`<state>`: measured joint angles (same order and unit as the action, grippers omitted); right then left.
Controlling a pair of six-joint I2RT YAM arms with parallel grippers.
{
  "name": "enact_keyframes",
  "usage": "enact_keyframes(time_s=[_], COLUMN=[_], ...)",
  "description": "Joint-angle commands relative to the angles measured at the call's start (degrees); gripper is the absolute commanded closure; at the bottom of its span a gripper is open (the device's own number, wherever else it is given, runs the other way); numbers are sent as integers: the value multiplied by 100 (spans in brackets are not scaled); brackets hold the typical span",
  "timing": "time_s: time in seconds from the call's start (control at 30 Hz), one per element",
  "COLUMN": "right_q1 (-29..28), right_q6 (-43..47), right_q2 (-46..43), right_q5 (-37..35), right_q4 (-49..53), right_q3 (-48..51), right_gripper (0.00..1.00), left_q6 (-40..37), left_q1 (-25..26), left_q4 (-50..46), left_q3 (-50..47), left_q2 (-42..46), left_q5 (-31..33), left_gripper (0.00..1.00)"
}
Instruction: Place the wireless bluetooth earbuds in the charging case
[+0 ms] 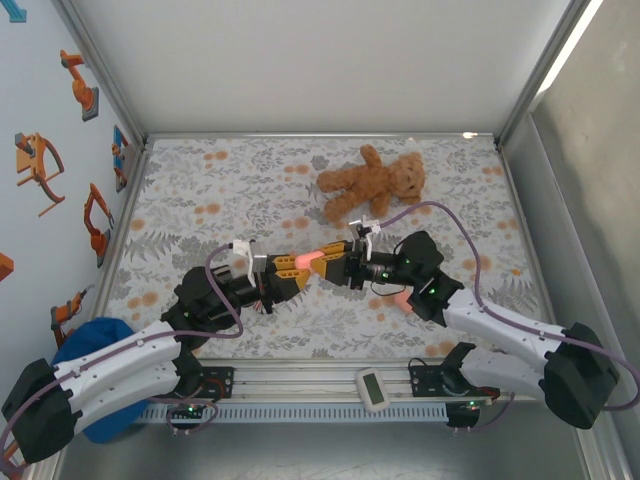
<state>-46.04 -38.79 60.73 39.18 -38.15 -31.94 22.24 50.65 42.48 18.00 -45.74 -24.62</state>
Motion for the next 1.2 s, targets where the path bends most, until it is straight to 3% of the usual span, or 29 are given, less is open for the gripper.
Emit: enact_keyframes(time_s=[0.0, 0.47, 0.73, 0.9, 1.07, 1.17], right_q1=[-75, -69, -71, 10, 353, 474], right_q6=[29, 473, 638, 540, 54, -114], right_q2=[-161, -549, -809, -960, -938, -827], right_q5=[52, -579, -1474, -2067, -2015, -1935], right_q4=[-7, 1219, 2348, 3070, 3200, 3200], right_q3=[-66, -229, -277, -110, 323, 543], right_gripper=[73, 79, 79, 79, 79, 79], left_q6=[-79, -166, -285, -382, -462, -466], left_q1=[0, -3, -3, -2, -3, -3], left_q4=[16, -181, -723, -1205, -1489, -1653], left_q3=[109, 48, 28, -5, -99, -130], left_q2=[-63, 88, 450, 852, 1290, 1523], left_q5=[139, 273, 372, 558, 776, 906], left_gripper=[71, 63, 46, 41, 33, 22])
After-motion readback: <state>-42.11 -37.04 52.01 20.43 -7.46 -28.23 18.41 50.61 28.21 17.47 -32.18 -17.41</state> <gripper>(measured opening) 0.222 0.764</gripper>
